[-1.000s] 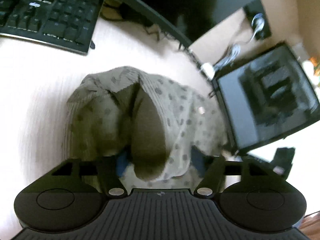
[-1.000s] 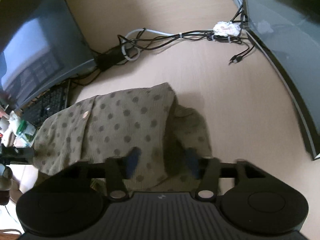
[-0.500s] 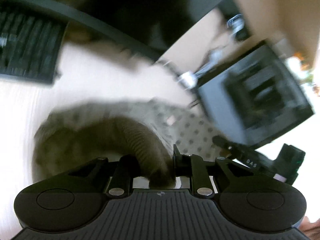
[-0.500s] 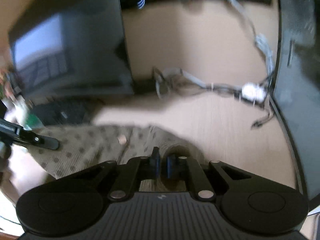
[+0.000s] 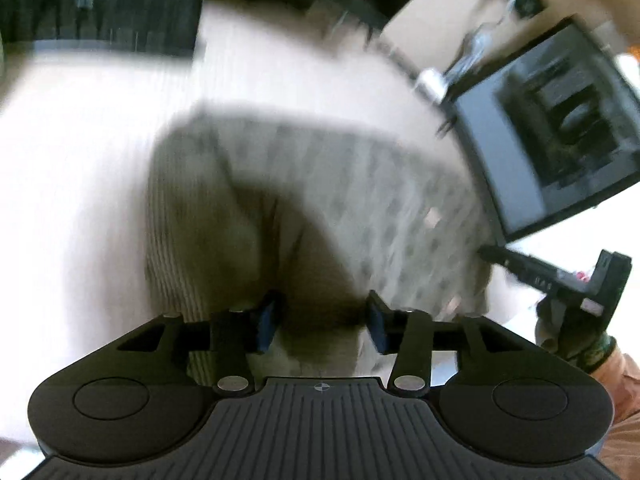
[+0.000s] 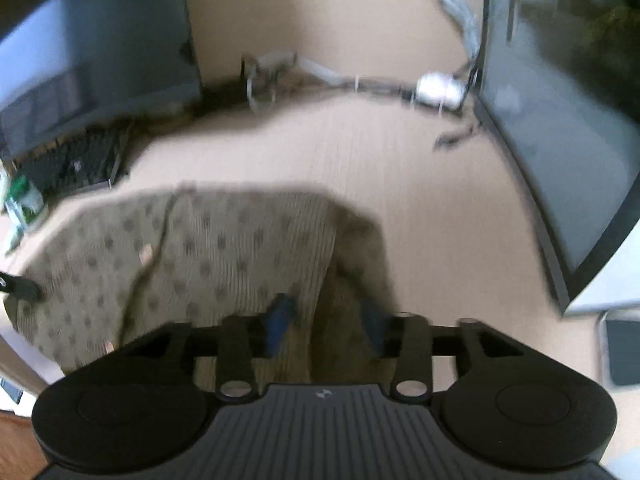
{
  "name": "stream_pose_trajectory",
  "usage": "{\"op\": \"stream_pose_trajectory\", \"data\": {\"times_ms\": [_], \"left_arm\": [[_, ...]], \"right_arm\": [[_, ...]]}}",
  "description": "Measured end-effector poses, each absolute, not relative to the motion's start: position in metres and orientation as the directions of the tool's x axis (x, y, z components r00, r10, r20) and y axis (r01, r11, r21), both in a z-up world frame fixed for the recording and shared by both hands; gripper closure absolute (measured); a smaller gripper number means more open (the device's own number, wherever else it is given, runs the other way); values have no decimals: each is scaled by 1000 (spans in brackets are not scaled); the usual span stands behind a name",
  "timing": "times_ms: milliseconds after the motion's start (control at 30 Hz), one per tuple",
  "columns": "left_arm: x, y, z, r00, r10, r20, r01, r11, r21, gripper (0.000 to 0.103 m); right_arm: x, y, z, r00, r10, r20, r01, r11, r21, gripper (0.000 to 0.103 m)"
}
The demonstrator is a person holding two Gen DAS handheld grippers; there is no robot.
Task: Fold clothes
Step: 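Tuck the dress edge under with the right gripper, then press the folded dress flat with both open grippers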
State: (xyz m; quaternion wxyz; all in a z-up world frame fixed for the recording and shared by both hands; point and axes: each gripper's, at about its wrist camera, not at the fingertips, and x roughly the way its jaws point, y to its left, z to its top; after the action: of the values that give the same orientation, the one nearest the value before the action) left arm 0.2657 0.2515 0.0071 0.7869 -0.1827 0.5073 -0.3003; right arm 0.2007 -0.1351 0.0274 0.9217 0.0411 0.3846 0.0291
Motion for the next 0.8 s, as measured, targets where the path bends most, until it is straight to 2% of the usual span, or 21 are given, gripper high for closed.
{"op": "stream_pose_trajectory", "data": {"times_ms": [100, 167, 267, 367, 433, 500, 600, 700, 800], "left_arm": [[270, 260, 42, 407, -681, -609, 339, 732, -591, 39], [273, 254, 49, 427, -716, -552, 354, 695, -626, 34], [278, 236, 25, 365, -724, -586, 307, 688, -658, 28], [283, 218, 0, 299, -731, -614, 257, 681, -685, 30], [285, 209, -13, 269, -729, -629, 226, 683, -695, 32], [283, 212, -11, 291, -719, -631, 214, 692, -690, 32], [283, 222, 0, 344, -709, -615, 212, 697, -685, 27], [286, 231, 0, 381, -695, -610, 177, 703, -689, 22], [292, 232, -13, 370, -689, -623, 129, 702, -700, 21]], "right_arm": [[211, -131, 45, 752, 129, -646, -60, 990, 129, 40], [222, -119, 43, 762, 184, -621, -95, 980, 174, 31], [242, -96, 24, 741, 270, -615, -147, 958, 245, 22], [264, -73, -14, 679, 247, -691, -145, 968, 204, 16], [267, -72, -20, 670, 250, -699, -133, 967, 219, 14], [268, -74, -24, 664, 257, -702, -120, 964, 239, 12], [270, -75, -31, 656, 267, -706, -100, 958, 269, 0], [272, -77, -36, 650, 276, -708, -84, 952, 294, 0], [271, -79, -37, 660, 277, -699, -75, 949, 305, 0]]}}
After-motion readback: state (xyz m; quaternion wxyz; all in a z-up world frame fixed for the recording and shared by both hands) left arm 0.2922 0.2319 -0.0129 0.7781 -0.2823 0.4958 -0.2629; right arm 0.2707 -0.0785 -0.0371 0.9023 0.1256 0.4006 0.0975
